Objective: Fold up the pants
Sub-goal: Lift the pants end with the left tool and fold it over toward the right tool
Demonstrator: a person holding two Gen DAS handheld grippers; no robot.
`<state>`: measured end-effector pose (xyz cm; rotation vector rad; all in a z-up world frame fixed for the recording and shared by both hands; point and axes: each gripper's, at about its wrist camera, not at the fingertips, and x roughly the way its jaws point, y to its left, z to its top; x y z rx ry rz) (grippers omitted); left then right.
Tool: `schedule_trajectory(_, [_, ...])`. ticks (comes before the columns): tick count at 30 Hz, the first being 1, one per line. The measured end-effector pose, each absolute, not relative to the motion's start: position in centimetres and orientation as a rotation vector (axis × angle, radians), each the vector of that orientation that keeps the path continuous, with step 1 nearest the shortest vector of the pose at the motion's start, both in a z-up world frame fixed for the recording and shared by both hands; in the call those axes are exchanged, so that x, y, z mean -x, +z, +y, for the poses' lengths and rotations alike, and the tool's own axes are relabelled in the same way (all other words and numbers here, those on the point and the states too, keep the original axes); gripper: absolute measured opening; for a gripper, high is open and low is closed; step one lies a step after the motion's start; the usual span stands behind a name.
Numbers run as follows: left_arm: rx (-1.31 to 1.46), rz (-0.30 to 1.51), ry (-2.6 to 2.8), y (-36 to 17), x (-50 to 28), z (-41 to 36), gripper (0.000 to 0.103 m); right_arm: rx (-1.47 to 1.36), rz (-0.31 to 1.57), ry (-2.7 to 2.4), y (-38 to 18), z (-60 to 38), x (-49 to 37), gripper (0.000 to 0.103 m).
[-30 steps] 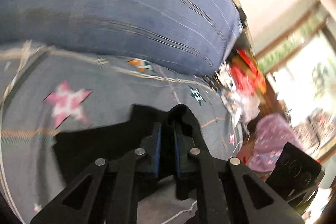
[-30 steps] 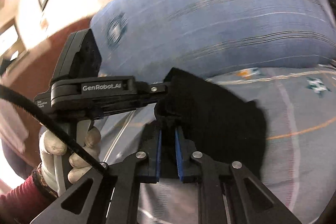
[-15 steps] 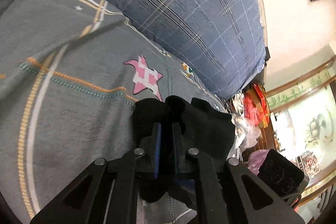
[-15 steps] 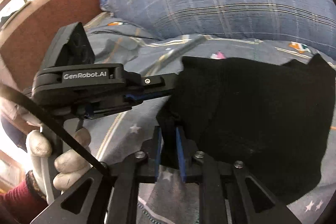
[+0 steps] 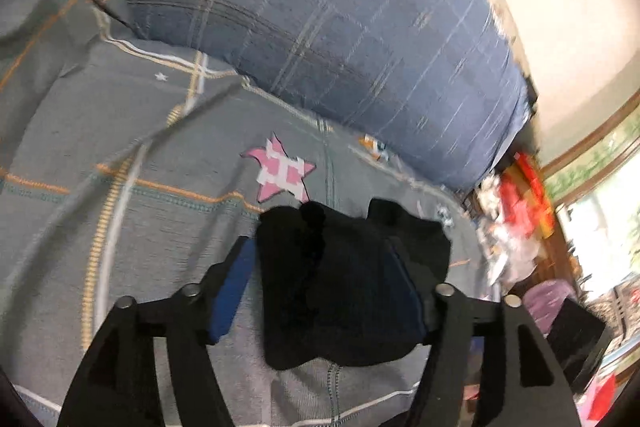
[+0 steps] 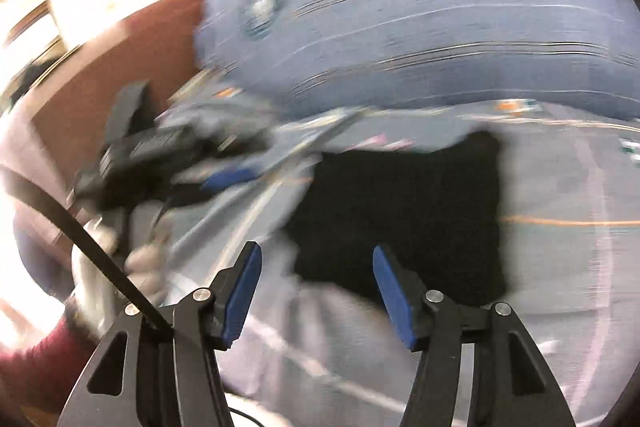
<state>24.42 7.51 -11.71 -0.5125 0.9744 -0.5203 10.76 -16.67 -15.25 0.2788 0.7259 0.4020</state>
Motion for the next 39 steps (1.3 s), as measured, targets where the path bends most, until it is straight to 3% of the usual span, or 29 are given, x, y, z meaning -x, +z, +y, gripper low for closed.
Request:
schedule_trajectory(4, [0.489, 1.068, -0.504, -14.5, -26.6, 4.5, 0.067, -0.341, 0.707, 0.251, -14.8, -21.7, -12.8, 0.062])
schedule_trajectory(5, [0.497, 1.087, -0.529, -15.1, -27.0, 3.9, 0.048, -0.347, 0.711, 0.228, -14.7, -22.5, -13.7, 0.058])
schedule_trajectory(6, [0.504, 1.093, -0.553, -15.3, -27.0, 3.7, 0.013, -0.355, 0.717, 0.218, -14.6, -23.1, -14.5, 0.051])
schedule_trajectory(7, [0.522, 1.108, -0.583, -15.4, -27.0, 3.5, 0.010, -0.369, 0.730, 0.214, -14.9, -23.5, -15.7, 0.047])
schedule_trajectory(9, [0.553, 1.080, -0.611, -15.1, -26.4, 3.9, 0.010, -0.411, 0.779, 0.233, -15.7, -23.8, -18.3, 0.036])
schedule_trajectory(10, [0.540, 1.056, -0.600, -14.6, -25.9, 4.2, 0.010, -0.428, 0.809, 0.244, -16.2, -23.8, -19.5, 0.035])
schedule_trajectory(19, [0.609, 1.048, -0.461, -16.4, -25.1, 8.4, 0.010, -0.519, 0.932, 0.290, -20.6, -20.9, -27.9, 0.036])
schedule_trajectory(22, [0.594, 1.043, -0.452, -16.7, -24.8, 8.3, 0.012, -0.523, 0.959, 0.326, -21.0, -20.5, -29.2, 0.041])
schedule_trajectory(26, [0.580, 1.015, -0.459, -14.9, -24.0, 8.6, 0.014, -0.610, 0.891, 0.341, -19.0, -22.9, -27.8, 0.042])
schedule_trajectory(28, [0.558, 0.976, -0.446, -13.7, -23.2, 9.1, 0.014, -0.620, 0.839, 0.324, -17.8, -24.5, -25.8, 0.049])
schedule_trajectory(33, [0.482, 0.891, -0.404, -11.7, -21.8, 9.3, 0.027, -0.449, 0.832, 0.271, -17.1, -23.9, -20.9, 0.049])
schedule_trajectory(38, [0.467, 0.928, -0.434, -12.2, -21.8, 7.5, 0.028, -0.250, 0.869, 0.204, -19.2, -20.9, -17.5, 0.045])
schedule_trajectory(39, [0.444, 0.936, -0.441, -12.3, -21.8, 6.8, 0.035, -0.235, 0.889, 0.187, -19.8, -21.0, -17.2, 0.044])
